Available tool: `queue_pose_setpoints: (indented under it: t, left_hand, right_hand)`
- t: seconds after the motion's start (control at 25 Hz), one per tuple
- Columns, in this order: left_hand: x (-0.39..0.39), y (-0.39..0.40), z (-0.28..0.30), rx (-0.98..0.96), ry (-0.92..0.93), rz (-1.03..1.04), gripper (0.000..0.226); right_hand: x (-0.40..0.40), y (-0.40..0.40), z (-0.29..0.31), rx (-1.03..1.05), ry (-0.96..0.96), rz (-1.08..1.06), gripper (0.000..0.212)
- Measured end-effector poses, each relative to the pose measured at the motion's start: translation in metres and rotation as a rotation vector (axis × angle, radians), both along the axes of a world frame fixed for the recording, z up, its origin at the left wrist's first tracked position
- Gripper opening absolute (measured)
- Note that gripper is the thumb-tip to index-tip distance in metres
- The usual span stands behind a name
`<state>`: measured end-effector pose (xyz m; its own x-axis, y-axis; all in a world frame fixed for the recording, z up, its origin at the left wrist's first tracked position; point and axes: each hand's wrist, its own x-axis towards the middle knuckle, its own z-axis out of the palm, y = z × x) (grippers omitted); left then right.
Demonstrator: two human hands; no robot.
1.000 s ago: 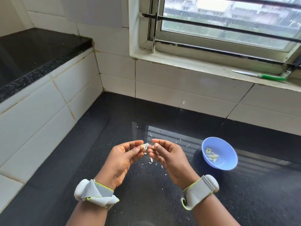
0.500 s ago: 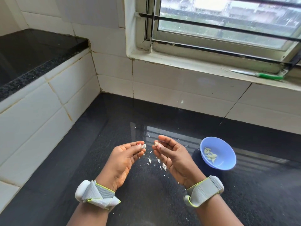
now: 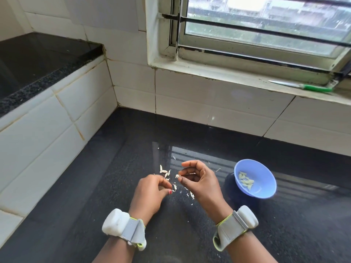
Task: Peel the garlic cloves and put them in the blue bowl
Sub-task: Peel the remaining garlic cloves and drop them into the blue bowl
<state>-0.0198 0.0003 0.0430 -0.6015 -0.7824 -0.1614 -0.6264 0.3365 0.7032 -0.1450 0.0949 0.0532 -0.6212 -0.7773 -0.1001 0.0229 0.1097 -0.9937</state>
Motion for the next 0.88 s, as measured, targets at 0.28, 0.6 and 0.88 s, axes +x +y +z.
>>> queue_pose_setpoints:
  t: [0.28,0.6,0.88]
  left_hand:
    - [0.001,0.005,-0.005,-0.096,-0.059,-0.054,0.010]
    - [-0.013,0.010,0.012,0.133,0.380,0.129,0.007]
    - [-0.021,0.018,0.003,-0.219,0.515,0.124,0.007]
  right_hand:
    - [0.001,0.002,-0.001,0.052,0.093,-0.012,0.033]
    - [0.003,0.003,0.006,0.011,0.172,-0.010,0.035]
    - [0.003,0.003,0.006,-0.068,-0.338,-0.060,0.043]
